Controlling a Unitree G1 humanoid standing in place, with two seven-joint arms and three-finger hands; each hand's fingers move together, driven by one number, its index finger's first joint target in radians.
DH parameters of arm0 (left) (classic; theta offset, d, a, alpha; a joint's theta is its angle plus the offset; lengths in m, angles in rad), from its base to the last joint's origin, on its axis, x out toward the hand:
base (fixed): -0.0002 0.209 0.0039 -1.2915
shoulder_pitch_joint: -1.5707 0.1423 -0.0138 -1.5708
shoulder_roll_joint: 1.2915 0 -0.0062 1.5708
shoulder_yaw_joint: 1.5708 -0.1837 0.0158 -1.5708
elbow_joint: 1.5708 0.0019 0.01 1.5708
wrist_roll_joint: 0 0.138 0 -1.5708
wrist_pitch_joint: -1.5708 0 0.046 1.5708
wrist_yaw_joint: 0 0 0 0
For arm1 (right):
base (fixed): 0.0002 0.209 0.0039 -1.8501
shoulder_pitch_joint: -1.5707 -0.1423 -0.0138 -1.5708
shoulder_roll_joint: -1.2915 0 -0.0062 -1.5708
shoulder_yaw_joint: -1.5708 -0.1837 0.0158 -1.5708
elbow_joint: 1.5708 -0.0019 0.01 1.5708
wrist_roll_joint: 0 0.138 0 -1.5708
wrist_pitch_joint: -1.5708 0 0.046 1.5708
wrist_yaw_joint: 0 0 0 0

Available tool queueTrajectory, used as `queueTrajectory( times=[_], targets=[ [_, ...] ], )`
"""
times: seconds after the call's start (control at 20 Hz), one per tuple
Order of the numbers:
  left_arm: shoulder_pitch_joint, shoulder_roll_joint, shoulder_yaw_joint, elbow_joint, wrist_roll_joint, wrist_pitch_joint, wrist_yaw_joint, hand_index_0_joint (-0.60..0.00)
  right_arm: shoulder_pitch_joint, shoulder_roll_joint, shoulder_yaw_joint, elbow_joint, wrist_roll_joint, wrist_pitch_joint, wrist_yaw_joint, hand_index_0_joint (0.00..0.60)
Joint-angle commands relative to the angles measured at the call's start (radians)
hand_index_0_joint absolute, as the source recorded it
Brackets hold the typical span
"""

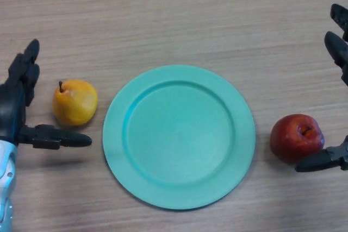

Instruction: Pick up the yellow pear and place it on the plate

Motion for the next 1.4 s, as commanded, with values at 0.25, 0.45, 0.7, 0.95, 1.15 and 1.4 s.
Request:
queueTrajectory(
  times=[0.25,0.45,0.7,0.95,1.15,1.4],
  targets=[
    [-0.153,0.015,0.024,0.157,-0.045,-0.291,0.014,0.000,-0.009,-0.021,-0.087,-0.048,0.016,-0.163,-0.028,0.000],
    [-0.202,0.008,0.000,0.264,0.014,-0.386,0.067,-0.100,0.009,-0.018,-0.110,-0.069,0.042,-0.134,-0.017,0.000],
    [-0.257,0.007,-0.042,0.393,0.191,-0.436,0.191,-0.600,0.013,-0.016,-0.127,-0.091,0.050,-0.103,-0.006,0.000],
    [-0.226,0.020,-0.031,0.354,0.202,-0.358,0.207,-0.600,0.011,-0.016,-0.118,-0.109,0.042,-0.076,-0.010,0.000],
    [-0.184,0.036,-0.016,0.298,0.205,-0.343,0.199,-0.600,0.009,-0.014,-0.105,-0.107,0.024,-0.088,-0.010,0.000],
    [-0.117,0.049,0.003,0.131,0.210,-0.268,0.226,-0.600,0.005,-0.012,-0.100,-0.114,0.028,-0.081,-0.011,0.000]
  ],
)
